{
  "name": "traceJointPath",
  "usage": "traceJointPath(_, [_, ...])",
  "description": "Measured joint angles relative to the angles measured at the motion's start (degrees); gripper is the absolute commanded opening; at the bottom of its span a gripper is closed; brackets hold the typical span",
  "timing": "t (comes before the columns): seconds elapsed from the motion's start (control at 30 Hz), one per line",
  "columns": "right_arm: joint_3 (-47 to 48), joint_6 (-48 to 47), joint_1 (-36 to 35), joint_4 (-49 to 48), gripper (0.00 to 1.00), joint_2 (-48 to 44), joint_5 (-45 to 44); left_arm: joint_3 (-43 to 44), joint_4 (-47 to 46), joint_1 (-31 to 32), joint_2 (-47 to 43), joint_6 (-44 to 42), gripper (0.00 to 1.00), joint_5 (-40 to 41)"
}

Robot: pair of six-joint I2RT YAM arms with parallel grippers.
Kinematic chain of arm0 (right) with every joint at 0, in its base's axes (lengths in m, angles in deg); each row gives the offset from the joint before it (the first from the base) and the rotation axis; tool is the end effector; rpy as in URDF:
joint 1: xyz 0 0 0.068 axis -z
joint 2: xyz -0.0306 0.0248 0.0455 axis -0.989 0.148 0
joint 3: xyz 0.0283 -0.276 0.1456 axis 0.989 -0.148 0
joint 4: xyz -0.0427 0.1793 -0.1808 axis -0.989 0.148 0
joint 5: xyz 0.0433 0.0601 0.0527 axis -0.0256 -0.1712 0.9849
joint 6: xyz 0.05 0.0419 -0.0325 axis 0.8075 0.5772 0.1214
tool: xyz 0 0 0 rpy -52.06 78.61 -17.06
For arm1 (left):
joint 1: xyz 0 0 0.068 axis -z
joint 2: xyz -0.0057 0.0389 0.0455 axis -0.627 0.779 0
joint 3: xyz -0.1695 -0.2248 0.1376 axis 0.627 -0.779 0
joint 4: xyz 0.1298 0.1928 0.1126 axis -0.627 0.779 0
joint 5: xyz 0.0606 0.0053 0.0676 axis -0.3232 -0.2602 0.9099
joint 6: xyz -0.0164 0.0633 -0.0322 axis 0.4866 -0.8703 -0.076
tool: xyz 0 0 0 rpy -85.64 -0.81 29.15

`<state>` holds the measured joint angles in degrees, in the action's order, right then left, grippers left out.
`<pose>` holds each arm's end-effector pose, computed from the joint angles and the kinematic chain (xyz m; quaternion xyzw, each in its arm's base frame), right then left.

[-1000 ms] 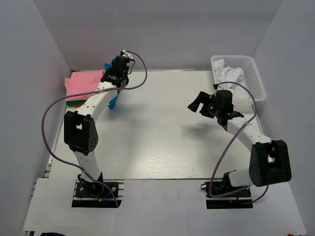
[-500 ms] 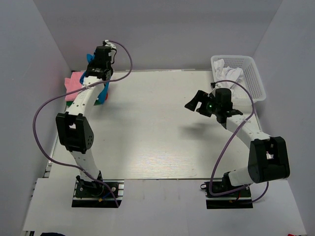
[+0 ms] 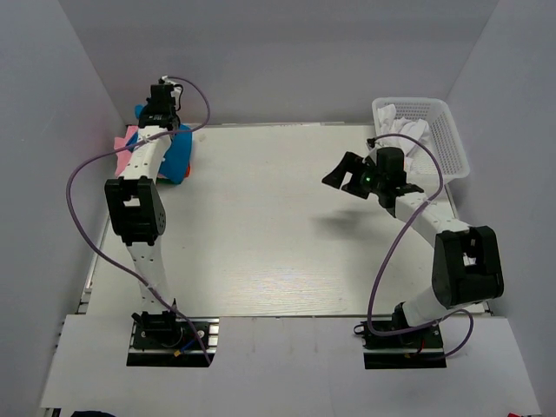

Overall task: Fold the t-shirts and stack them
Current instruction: Put the neatly folded tshirt into the corner of the board with the left arm

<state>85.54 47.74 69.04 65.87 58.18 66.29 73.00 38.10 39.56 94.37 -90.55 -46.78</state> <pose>0.3389 0.0968 0.2743 0.0495 0.8490 0.3321 0.4079 0.5286 0.0259 0.3276 0.0545 0.8592 0.3333 0.3844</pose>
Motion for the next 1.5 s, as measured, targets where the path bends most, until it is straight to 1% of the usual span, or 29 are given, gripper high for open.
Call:
traceJointPath(0.17, [1.8,0.0,0.0,0.0,0.9,1.9,0.2,2.4,0.0,-3.3,4.0,1.6,0.0,0.5])
traceJointPath(0.4, [3.7,0.0,0.0,0.0,0.9,4.6,0.7,6.1,-2.5,-6.8,8.1,4.0,0.0,4.7])
traceJointPath(0.43, [4.0,0.0,0.0,-0.1,0.9,5.1,0.9,6.5,-2.9,-7.3,9.0,4.3,0.08,5.6])
traceJointPath(0.47, [4.3,0.1,0.0,-0.1,0.9,5.6,1.0,6.8,-3.3,-7.5,9.8,4.5,0.55,6.4])
traceJointPath(0.5, [4.5,0.1,0.0,0.0,0.9,6.0,1.1,7.3,-3.4,-7.8,10.9,4.3,0.79,7.0])
traceJointPath(0.53, [4.8,0.1,0.0,0.0,0.9,6.4,1.3,7.5,-3.8,-8.0,11.8,4.5,1.0,7.8])
traceJointPath(0.63, [5.6,0.0,-0.1,0.1,0.9,7.4,1.6,7.7,-4.1,-8.5,13.6,5.6,1.0,9.7])
traceJointPath(0.8, [5.9,-0.1,-0.3,0.0,0.9,7.5,1.6,8.9,-0.3,-9.0,13.8,9.6,1.0,9.5])
traceJointPath(1.0, [5.9,-1.3,-1.2,0.1,0.9,7.0,0.7,11.6,6.6,-8.4,11.2,16.6,1.0,4.0])
traceJointPath(1.1, [5.5,-2.6,-1.9,0.4,0.9,4.8,-0.7,13.0,11.0,-8.1,7.5,22.3,1.0,-2.4])
traceJointPath(1.13, [5.1,-3.1,-2.1,0.4,0.9,3.7,-1.5,11.7,11.6,-8.0,5.2,24.7,1.0,-5.2])
traceJointPath(1.2, [3.9,-3.9,-2.4,0.4,0.9,1.2,-3.2,4.9,11.6,-7.6,-2.3,28.8,1.0,-11.6])
traceJointPath(1.27, [1.8,-4.5,-2.6,0.2,0.9,-1.4,-5.1,-6.7,9.3,-7.3,-12.5,33.4,1.0,-19.2])
traceJointPath(1.4, [-4.5,-4.9,-2.6,0.6,0.9,-6.8,-6.4,-37.1,-2.1,-3.8,-35.3,43.3,1.0,-37.0])
traceJointPath(1.43, [-6.6,-4.9,-2.6,0.7,0.9,-8.5,-6.8,-44.6,-5.7,-2.1,-40.0,45.8,1.0,-40.8])
traceJointPath(1.5, [-10.5,-5.0,-2.6,1.7,0.9,-12.6,-7.3,-55.3,-9.0,1.9,-45.3,49.7,1.0,-47.1])
